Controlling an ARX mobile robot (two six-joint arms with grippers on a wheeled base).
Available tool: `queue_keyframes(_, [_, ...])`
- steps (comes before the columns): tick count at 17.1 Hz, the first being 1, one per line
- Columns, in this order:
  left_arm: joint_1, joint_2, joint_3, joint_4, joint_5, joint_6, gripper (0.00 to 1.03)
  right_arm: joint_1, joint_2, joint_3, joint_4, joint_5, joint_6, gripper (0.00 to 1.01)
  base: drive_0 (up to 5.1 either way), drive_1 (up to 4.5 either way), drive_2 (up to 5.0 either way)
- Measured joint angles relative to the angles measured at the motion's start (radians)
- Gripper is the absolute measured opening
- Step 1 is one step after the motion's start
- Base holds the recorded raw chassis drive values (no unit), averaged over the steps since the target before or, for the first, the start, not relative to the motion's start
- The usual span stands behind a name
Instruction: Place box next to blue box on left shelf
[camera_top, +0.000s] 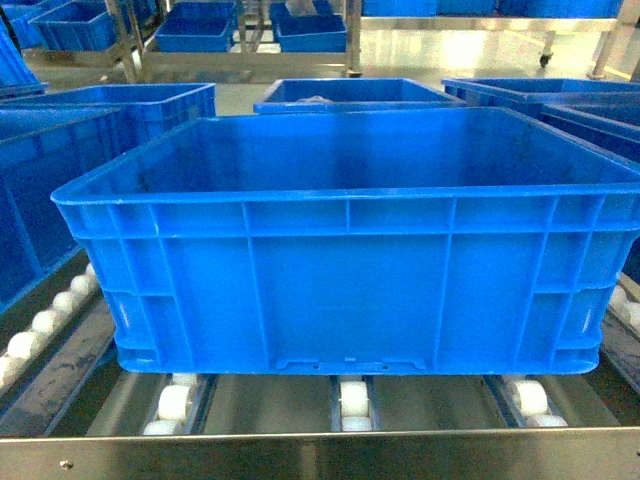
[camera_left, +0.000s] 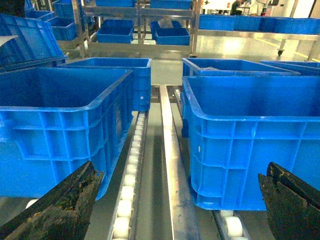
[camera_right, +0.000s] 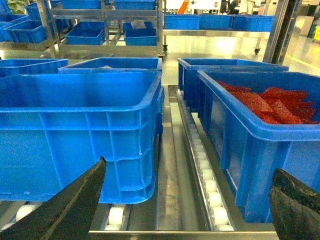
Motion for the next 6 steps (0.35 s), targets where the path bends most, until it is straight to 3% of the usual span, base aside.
queue_keyframes(6, [0.0,0.0,0.0,0.0,0.0,0.0,0.98,0.0,0.0,0.0,0.0,0.0,0.0,0.98,0.0,0.0,0.0])
